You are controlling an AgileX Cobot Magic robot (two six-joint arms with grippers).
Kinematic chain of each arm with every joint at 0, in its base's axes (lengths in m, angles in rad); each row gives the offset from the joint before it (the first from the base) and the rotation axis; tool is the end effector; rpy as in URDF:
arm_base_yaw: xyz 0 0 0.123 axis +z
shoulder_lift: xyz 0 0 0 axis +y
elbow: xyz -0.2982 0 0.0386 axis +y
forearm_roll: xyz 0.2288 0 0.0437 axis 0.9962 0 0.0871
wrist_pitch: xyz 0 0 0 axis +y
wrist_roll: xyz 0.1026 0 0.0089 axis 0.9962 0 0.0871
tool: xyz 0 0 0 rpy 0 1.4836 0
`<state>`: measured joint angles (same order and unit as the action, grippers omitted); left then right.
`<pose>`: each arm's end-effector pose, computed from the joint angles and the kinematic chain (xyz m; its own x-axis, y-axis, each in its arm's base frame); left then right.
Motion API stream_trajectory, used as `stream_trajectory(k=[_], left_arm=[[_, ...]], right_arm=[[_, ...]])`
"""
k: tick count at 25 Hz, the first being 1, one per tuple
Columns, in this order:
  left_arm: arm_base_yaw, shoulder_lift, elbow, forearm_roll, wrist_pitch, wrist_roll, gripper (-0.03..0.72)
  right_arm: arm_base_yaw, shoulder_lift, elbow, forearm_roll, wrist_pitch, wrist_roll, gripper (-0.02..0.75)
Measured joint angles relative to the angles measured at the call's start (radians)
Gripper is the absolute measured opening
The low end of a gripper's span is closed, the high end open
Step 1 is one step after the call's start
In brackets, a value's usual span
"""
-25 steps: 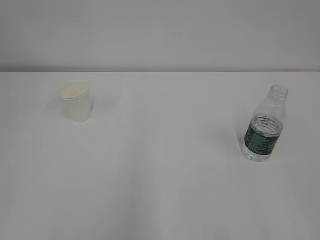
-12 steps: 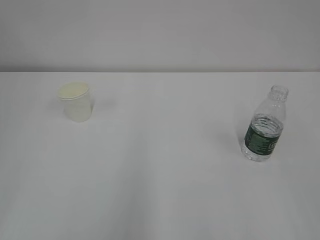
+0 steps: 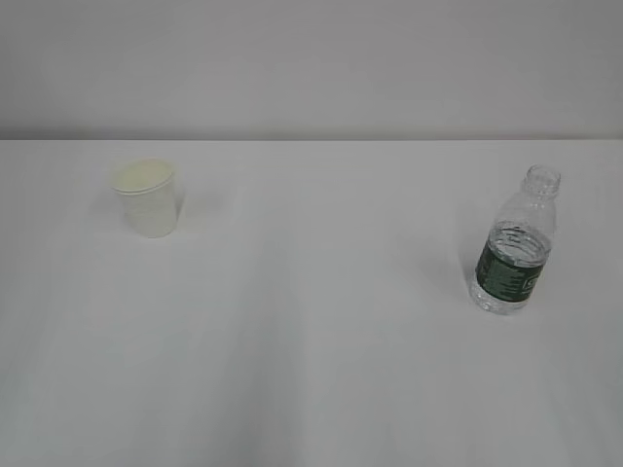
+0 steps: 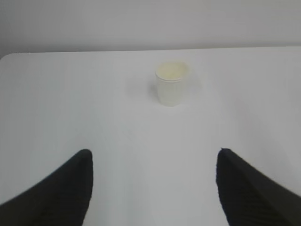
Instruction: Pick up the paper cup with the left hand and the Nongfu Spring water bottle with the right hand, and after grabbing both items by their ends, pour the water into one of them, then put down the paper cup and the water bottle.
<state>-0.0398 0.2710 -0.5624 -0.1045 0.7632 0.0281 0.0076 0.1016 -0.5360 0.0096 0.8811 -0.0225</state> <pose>0.0246 -0.0084 0.3093 -0.3770 -0.0324 -0.9256 0.0887 0.9935 -0.0709 -0.0072 0.0007 0.2913 -0.3515 -0.0191 -0.9360 -0.0203 0.9997 -0.0127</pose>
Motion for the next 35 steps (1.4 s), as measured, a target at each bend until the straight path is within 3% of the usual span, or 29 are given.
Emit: stream_trajectory(k=[17,35], left_arm=[[0.0,0.188,0.0,-0.012,-0.254,0.0,0.587],[0.0,0.342,0.0,0.012,-0.456,0.0,0.587]], right_arm=[[0.0,0.024,0.0,-0.033,-0.146,-0.019,0.573],[0.0,0.376,0.0,-0.035,-0.438,-0.048,0.573]])
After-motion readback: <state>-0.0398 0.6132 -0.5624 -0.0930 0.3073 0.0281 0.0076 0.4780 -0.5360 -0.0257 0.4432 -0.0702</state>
